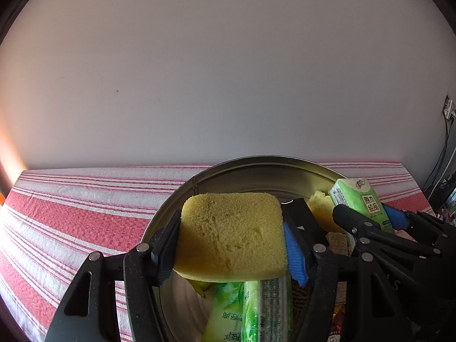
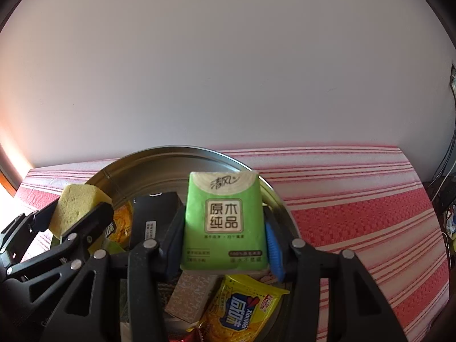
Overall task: Organize objects
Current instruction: 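Lower both items into the tin and open both tools to release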
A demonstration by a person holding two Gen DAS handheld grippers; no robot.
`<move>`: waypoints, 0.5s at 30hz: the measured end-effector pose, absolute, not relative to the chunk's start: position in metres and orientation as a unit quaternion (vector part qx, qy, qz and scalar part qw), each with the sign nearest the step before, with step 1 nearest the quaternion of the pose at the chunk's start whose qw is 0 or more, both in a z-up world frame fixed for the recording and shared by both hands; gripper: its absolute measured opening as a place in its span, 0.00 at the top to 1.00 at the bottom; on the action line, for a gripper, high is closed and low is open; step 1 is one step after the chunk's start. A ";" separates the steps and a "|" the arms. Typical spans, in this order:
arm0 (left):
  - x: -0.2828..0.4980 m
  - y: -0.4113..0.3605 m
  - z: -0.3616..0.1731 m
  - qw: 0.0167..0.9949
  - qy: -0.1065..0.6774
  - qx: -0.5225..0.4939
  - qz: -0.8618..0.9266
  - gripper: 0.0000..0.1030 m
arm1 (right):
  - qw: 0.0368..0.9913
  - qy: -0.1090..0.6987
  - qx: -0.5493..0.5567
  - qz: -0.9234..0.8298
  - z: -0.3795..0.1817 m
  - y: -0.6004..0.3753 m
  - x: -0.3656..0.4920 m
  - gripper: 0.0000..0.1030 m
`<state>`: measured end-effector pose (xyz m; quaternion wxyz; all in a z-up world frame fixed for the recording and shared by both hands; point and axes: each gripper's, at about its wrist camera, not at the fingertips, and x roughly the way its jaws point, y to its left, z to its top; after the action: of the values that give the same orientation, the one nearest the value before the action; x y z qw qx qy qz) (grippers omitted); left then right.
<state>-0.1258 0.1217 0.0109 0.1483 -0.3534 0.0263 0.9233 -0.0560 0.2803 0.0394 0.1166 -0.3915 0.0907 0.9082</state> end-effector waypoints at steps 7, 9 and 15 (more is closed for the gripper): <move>-0.126 0.122 0.019 0.138 0.023 -0.368 0.919 0.32 | 0.100 0.114 -0.465 0.872 0.022 0.287 -0.084 0.50; -0.128 0.120 0.018 0.128 0.020 -0.379 0.916 0.25 | 0.103 0.111 -0.468 0.871 0.021 0.290 -0.086 0.49; -0.126 0.104 0.021 0.144 -0.019 -0.379 0.914 0.16 | 0.107 0.139 -0.451 0.875 0.022 0.305 -0.071 0.30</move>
<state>-0.1262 0.1038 0.0208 0.1439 -0.3786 -0.0191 0.9141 -0.0711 0.3049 0.0223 0.1068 -0.4513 0.1390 0.8750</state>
